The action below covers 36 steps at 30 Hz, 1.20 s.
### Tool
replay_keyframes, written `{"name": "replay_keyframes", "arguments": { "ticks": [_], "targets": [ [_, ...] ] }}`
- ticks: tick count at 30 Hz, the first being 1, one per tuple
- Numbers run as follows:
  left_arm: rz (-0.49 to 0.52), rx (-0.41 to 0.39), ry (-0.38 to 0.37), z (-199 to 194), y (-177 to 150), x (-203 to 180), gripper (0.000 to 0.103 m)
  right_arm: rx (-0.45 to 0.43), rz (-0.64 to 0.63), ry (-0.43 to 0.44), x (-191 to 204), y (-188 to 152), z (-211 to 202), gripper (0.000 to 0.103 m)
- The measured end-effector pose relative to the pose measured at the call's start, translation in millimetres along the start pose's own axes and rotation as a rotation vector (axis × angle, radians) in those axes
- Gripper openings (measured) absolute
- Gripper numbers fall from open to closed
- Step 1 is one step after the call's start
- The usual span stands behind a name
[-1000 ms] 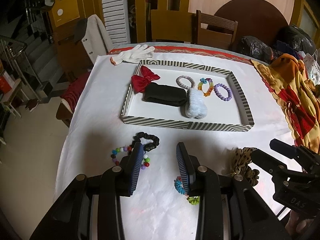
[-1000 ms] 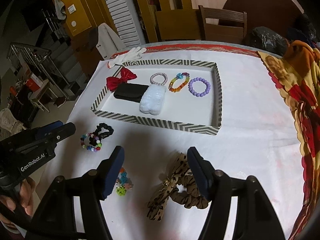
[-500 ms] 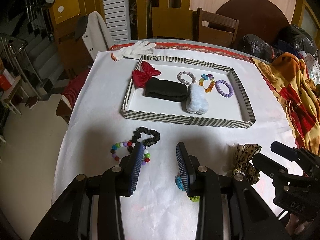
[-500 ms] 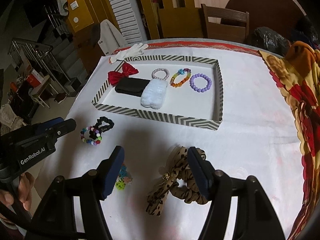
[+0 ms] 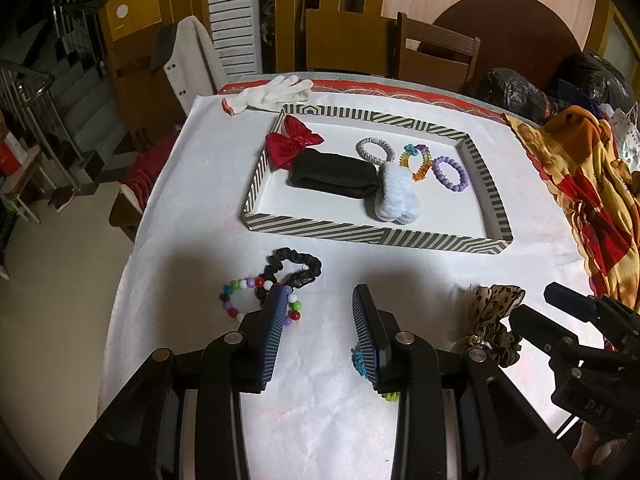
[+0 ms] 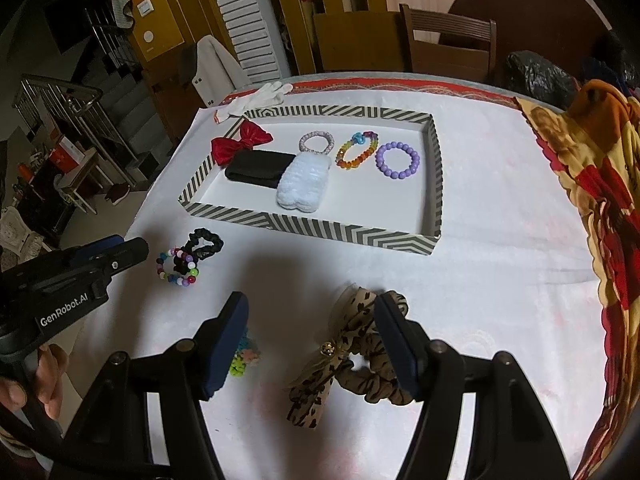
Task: Organize jewelry
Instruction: 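Move both open tools back over the remaining bracelets beside the tray, then grasp the multicolour beaded bracelet with the left tool while the right tool grasps the rainbow flower bracelet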
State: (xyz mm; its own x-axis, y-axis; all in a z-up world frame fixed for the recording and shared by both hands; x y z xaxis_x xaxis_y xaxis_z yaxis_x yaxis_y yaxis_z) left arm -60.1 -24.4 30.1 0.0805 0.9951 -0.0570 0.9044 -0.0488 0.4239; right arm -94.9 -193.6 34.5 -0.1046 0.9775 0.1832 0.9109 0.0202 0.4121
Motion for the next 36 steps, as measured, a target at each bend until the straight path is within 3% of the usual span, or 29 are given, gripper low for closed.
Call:
{"name": "replay_keyframes", "arguments": {
  "ticks": [6,12,19,30,34,36],
  "targets": [
    [-0.048,0.067,-0.096,8.2,2.8,25.6,0.031,0.012,0.011,-0.011,-9.6,-1.4,1.9,0.069],
    [-0.095,0.110,-0.062,20.1,0.4,65.5,0.031,0.026,0.012,-0.048,-27.5,-8.4,5.4,0.069],
    [-0.151,0.165,-0.099,41.9,-1.6,85.7,0.031,0.057,0.040,-0.027,-49.7,-20.1,10.3,0.069],
    [-0.194,0.219,-0.166,68.0,15.5,90.4,0.032,0.106,-0.201,0.125,27.1,-16.8,33.0,0.068],
    [-0.220,0.237,-0.165,73.2,11.0,101.0,0.032,0.140,-0.274,0.141,51.4,-22.0,51.8,0.056],
    [-0.226,0.248,-0.159,77.1,7.8,104.8,0.032,0.170,-0.293,0.123,59.2,-23.7,66.1,0.054]
  ]
}}
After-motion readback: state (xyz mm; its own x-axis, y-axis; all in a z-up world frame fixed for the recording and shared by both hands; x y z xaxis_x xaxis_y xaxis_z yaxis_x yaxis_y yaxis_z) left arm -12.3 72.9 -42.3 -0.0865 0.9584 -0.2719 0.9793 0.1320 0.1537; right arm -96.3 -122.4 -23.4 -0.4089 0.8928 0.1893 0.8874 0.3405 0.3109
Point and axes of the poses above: each gripper's, at about its wrist camera, not at the fingertips, and z roughly the way its jaws point, x to its left, y to its top, the point moved 3 cm from there along z, roughly the way its jaws point, and after that the axes turned 7 degrees about x, right-handed, at the moved point
